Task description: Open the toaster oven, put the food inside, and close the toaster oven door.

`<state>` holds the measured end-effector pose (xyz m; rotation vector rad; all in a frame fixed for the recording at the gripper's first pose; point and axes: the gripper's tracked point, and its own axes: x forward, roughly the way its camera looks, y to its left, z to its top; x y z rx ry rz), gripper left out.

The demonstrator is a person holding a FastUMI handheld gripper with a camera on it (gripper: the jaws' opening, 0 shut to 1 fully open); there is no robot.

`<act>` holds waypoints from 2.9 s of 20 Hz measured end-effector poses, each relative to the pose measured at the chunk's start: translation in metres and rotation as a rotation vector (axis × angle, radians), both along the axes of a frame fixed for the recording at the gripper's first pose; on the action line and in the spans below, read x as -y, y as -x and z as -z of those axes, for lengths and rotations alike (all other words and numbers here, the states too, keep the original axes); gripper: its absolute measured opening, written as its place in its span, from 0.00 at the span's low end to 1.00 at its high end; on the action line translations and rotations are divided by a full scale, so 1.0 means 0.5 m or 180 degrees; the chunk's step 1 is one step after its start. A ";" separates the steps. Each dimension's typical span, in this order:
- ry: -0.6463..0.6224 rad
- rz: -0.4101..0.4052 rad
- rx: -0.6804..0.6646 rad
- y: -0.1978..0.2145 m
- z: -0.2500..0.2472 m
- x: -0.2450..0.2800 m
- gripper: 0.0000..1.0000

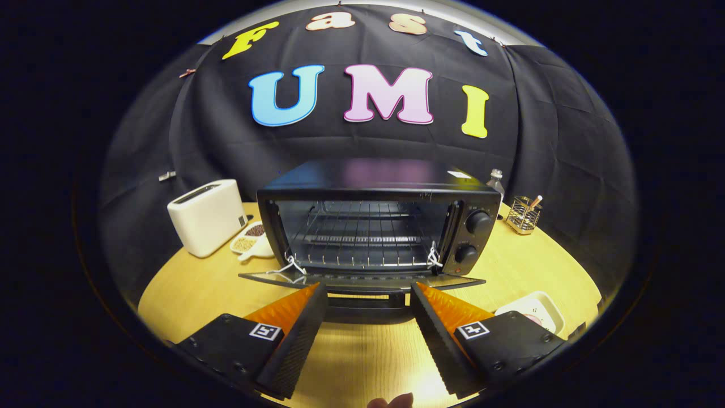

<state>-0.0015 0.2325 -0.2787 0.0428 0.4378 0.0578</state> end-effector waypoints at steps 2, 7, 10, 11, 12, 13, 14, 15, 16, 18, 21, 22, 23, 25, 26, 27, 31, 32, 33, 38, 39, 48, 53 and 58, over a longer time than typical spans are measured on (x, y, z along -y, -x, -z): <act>0.0005 -0.0004 -0.0127 0.016 0.026 -0.001 0.97; -0.0014 -0.0055 -0.0513 0.055 0.102 0.002 0.97; 0.0057 -0.0188 -0.0651 0.069 0.123 -0.001 0.97; 0.0075 -0.0229 -0.0716 0.075 0.131 -0.001 0.98; 0.0073 -0.0254 -0.0789 0.081 0.141 -0.002 0.97; 0.0039 -0.0256 -0.0826 0.084 0.146 -0.006 0.97; -0.0007 -0.0257 -0.0832 0.086 0.141 -0.006 0.98; -0.0056 -0.0279 -0.0810 0.091 0.132 -0.007 0.98; -0.0090 -0.0317 -0.0801 0.094 0.122 -0.004 0.98; -0.0165 -0.0415 -0.0801 0.105 0.096 0.012 0.98; -0.0287 -0.0506 -0.0818 0.116 0.050 0.070 0.98; -0.0305 -0.0543 -0.0855 0.120 0.037 0.098 0.98; -0.0310 -0.0577 -0.0894 0.124 0.028 0.127 0.97; -0.0299 -0.0661 -0.0945 0.127 0.009 0.195 0.98; -0.0256 -0.0700 -0.0995 0.131 0.001 0.236 0.98; -0.0216 -0.0726 -0.1054 0.136 -0.003 0.277 1.00; -0.0176 -0.0661 -0.1401 0.145 0.012 0.442 0.99; -0.0170 -0.0632 -0.1523 0.143 0.025 0.478 1.00; -0.0166 -0.0604 -0.1655 0.142 0.043 0.513 1.00; -0.0100 -0.0589 -0.2292 0.118 0.145 0.634 1.00; -0.0105 -0.0607 -0.2419 0.111 0.172 0.645 0.97; -0.0330 -0.0669 -0.3141 0.093 0.269 0.653 0.60; -0.0242 -0.0553 -0.3207 0.090 0.280 0.680 0.21; -0.0786 -0.0633 -0.3228 0.089 0.283 0.676 0.09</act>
